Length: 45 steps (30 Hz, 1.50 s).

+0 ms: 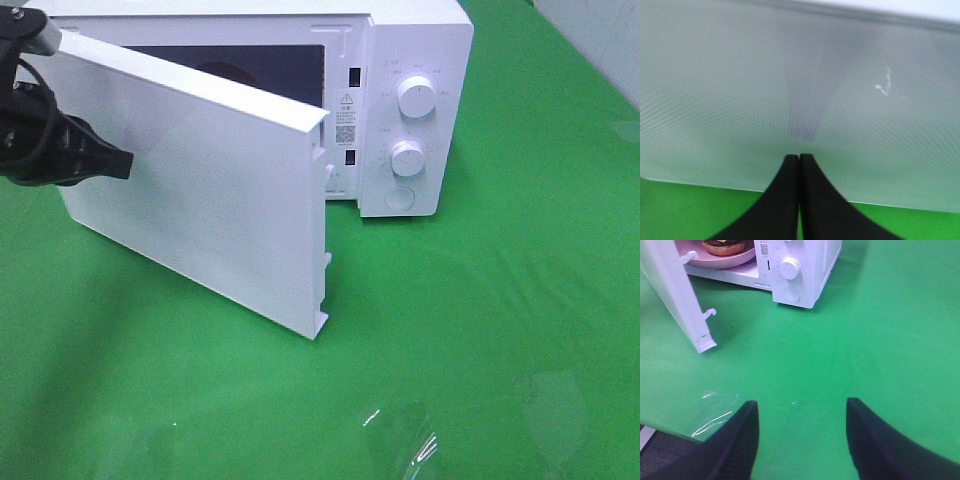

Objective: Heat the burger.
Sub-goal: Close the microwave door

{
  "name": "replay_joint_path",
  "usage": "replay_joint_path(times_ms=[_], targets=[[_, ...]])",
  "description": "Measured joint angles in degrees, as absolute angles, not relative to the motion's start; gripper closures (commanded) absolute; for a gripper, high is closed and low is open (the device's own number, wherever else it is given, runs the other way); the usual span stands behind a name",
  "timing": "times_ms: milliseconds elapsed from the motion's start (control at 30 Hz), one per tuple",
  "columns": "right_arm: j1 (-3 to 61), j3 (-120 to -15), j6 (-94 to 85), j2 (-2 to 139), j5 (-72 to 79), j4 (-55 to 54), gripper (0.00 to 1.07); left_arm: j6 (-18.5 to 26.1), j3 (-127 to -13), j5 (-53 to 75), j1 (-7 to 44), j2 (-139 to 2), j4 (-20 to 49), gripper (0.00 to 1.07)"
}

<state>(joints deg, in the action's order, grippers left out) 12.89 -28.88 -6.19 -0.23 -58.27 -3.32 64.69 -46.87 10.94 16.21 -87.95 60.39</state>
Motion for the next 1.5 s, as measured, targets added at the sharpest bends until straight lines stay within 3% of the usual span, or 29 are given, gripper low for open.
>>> replay_joint_path(times_ms=[567,967,1067,1500], targets=[[12.89,-28.88,-4.98,-0.23,-58.27,-1.89,0.56,64.63,-60.05,14.84,16.73,-98.61,62.62,1.06],[12.89,-28.88,-4.13,-0.23,-58.21,-0.92,0.56,64.63,-70.42,16.84,23.89,-108.17,62.34,1.06],[12.89,-28.88,-4.13,-0.23,-58.21,-0.92,0.56,61.65,-73.17,17.07,25.90,-110.87,63.71,1.06],[12.89,-28.88,-4.13,-0.23,-58.21,-0.86,0.56,60.05,-82.74,22.46,29.85,-116.65,64.46,1.06]])
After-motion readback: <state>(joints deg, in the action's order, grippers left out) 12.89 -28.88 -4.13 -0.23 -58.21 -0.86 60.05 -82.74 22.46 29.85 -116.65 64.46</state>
